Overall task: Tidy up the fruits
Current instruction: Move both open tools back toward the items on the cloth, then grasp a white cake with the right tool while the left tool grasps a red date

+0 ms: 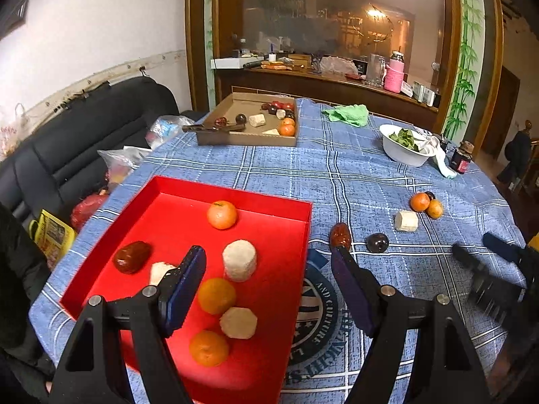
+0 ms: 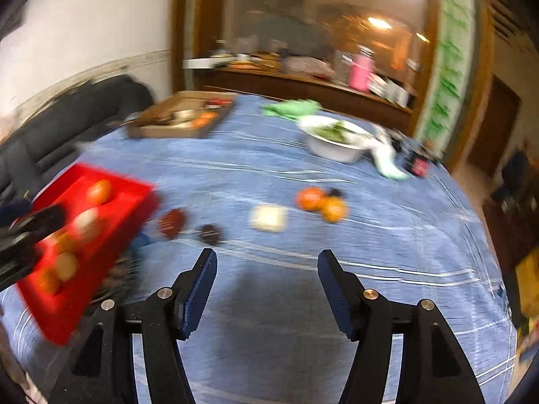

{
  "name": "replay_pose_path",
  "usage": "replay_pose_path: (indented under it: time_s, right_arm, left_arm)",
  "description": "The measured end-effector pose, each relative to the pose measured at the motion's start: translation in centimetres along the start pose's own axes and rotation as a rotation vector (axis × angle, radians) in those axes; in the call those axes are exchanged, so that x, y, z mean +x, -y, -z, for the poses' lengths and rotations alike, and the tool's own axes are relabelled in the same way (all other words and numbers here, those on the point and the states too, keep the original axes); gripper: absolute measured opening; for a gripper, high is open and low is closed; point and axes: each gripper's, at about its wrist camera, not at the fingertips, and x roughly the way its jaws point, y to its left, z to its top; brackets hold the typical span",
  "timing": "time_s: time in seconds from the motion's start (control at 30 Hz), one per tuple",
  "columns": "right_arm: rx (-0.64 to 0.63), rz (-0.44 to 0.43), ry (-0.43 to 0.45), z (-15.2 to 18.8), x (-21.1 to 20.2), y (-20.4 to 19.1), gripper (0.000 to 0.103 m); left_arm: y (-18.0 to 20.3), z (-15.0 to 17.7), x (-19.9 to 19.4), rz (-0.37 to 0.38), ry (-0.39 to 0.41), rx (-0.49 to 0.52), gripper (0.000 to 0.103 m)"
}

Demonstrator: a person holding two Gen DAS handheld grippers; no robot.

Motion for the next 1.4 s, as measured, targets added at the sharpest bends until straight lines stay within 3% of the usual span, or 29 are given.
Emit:
replay_pose_path:
  time_s: [0.13,0.27,0.3,0.33,0.4,0.63,0.73,0.87,1.03,1.27,1.3,1.33,1.4]
  right_arm:
    - [0.143,-0.093,-0.061,-1.2,2.5,5.0,0.060]
    - [0.175,-0.181,-0.116,-1.9,5.8,5.3,0.059]
    - [0.166,-0.183,-0.120,-2.2,6.6,4.9,0.059]
    - [0.163,-0.188,-0.125,-2.4,7.1,4.5,0.059]
    - [0.167,-0.202,-0.134,-3.0,8.5,3.9,0.059]
    - [0.165,-0.233,-0.161,-3.6,12.4,2.2,0.059]
    - [0.168,-0.283,-0.149,-3.4,12.3,2.2,0.041]
    - [0.153,-0.304,-0.147,-3.5,12.1,2.1,0.036]
    - [0.186,-0.343,-0.145,-3.5,11.7,3.3,0.018]
    - [0.247,-0.367,-0.138,-3.7,11.5,4.7,0.018]
    - [0.257,-0.370,-0.138,-3.7,11.5,5.0,0.019]
    - [0.270,-0.378,-0.138,-3.8,11.5,5.3,0.020]
    - [0.292,-0.388,-0.141,-3.8,11.6,5.6,0.039]
  left_arm:
    - [0.8,0.2,1.6,0.055,-0.037,0.008,0.076]
    - [2.3,0.4,2.8,0.159,-0.076,0.043,0.074]
    - [2.6,0.5,3.0,0.182,-0.084,0.050,0.065]
    - [3.0,0.4,3.3,0.202,-0.094,0.062,0.048]
    - [3.8,0.4,3.8,0.230,-0.121,0.087,0.038]
    - [5.1,0.1,5.2,0.274,-0.155,0.105,0.038]
    - [6.3,-0.3,6.2,0.291,-0.173,0.122,0.038]
    - [8.3,-1.0,6.8,0.301,-0.158,0.181,0.038]
    - [9.0,-2.0,8.7,0.237,-0.176,0.218,0.038]
    - [8.7,-1.8,12.5,0.146,-0.266,0.247,0.042]
    - [8.7,-1.7,12.8,0.163,-0.284,0.243,0.040]
    - [8.6,-1.6,12.9,0.183,-0.293,0.238,0.029]
    - [8.7,-1.4,12.7,0.197,-0.293,0.237,0.026]
